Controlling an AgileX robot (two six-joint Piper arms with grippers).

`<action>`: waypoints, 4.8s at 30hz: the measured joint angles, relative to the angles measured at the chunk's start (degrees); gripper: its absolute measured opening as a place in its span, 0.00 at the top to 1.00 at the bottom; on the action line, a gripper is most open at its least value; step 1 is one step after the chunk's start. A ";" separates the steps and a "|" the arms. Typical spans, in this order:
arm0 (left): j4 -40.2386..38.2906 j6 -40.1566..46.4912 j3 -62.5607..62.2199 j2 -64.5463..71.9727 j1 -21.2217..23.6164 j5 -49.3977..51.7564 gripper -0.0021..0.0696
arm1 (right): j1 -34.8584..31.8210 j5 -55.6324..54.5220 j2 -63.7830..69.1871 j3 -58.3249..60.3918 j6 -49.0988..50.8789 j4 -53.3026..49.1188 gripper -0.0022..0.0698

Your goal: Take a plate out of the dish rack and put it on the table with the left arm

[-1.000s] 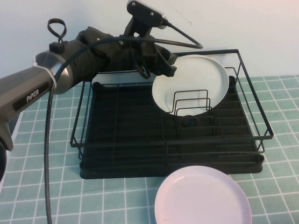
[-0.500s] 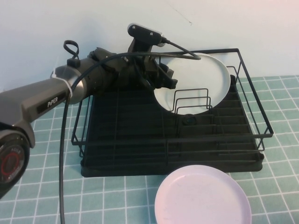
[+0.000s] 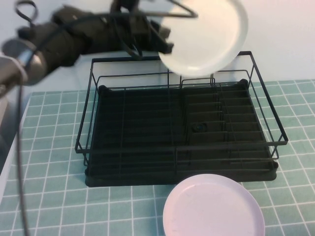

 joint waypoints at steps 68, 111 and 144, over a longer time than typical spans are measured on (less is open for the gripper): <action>33.59 -46.27 19.34 -44.86 -8.74 49.60 0.97 | 0.00 0.00 0.00 0.00 0.00 0.00 0.97; 70.88 -74.37 64.94 -95.06 -0.82 27.38 0.97 | 0.00 0.00 0.00 0.00 0.00 0.00 0.97; 56.13 -70.81 98.42 -110.01 25.13 -2.10 0.97 | 0.00 0.00 0.00 0.00 0.00 0.00 0.97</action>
